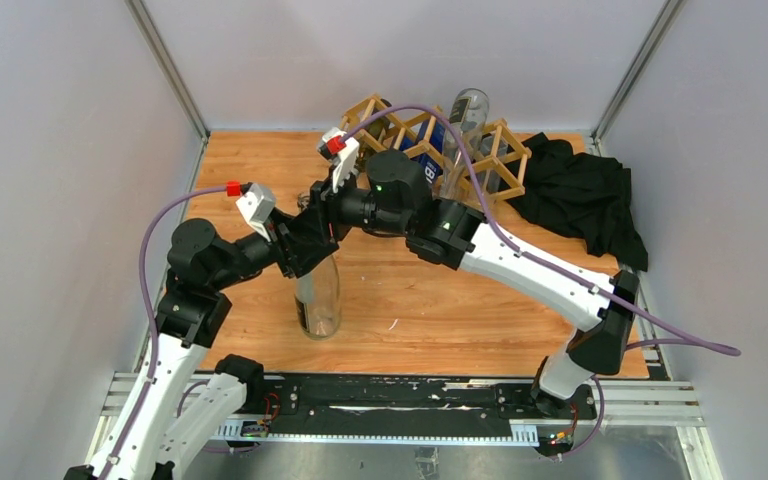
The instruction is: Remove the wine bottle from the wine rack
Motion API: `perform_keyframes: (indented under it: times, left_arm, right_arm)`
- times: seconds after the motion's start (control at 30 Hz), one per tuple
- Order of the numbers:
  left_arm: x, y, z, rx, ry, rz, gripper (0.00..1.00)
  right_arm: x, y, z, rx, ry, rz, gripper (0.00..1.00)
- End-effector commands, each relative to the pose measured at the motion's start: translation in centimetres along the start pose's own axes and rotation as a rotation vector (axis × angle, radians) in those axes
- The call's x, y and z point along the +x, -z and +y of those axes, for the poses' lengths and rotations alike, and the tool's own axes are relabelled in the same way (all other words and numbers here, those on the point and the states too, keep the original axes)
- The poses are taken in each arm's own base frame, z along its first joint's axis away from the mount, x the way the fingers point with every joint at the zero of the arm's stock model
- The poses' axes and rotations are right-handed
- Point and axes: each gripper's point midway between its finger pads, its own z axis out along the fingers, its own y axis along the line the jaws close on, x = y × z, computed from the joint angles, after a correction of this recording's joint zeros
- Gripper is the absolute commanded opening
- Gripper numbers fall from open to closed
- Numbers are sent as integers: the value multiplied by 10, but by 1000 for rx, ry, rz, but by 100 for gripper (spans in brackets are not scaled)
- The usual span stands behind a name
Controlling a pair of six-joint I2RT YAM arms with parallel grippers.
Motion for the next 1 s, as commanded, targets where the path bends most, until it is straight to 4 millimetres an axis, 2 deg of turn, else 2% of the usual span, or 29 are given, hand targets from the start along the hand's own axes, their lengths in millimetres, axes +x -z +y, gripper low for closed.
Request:
perform_keyframes:
  times: [0.0,0.07,0.1,0.13,0.17,0.23,0.27,0.4,0.57,0.8,0.97]
  left_arm:
    - [-15,-3,-1,4,6,-46,26]
    - [-15,-3,0,0,6,-44,12]
    - [-14,-2,0,-1,3,-39,6]
    - [-14,-2,0,-4,-1,-36,1]
    - [-13,-2,1,-6,-5,-35,0]
    - [-14,-2,0,-6,-11,-34,0]
    - [-15,-1,0,-6,-13,-36,0]
    - [-17,-2,0,-6,-25,-43,0]
    - [-19,-1,3,-18,-55,-48,0]
    - [-27,0,8,-45,-135,-54,0]
    - [-35,-7,26,-94,-224,-20,0]
  right_arm:
    - [-78,39,52,-144,-7,-251,0]
    - [-79,44,51,-136,-8,-260,1]
    - [-79,47,50,-131,-10,-263,7]
    - [-78,48,49,-124,-15,-264,16]
    - [-77,50,49,-121,-22,-264,32]
    - [-75,53,48,-124,-48,-259,51]
    - [-73,54,49,-130,-57,-254,55]
    - [-62,55,47,-147,-105,-216,59]
    - [-50,55,44,-141,-131,-180,58]
    - [-56,70,33,-85,-126,-205,62]
    - [-58,89,5,53,-115,-220,68]
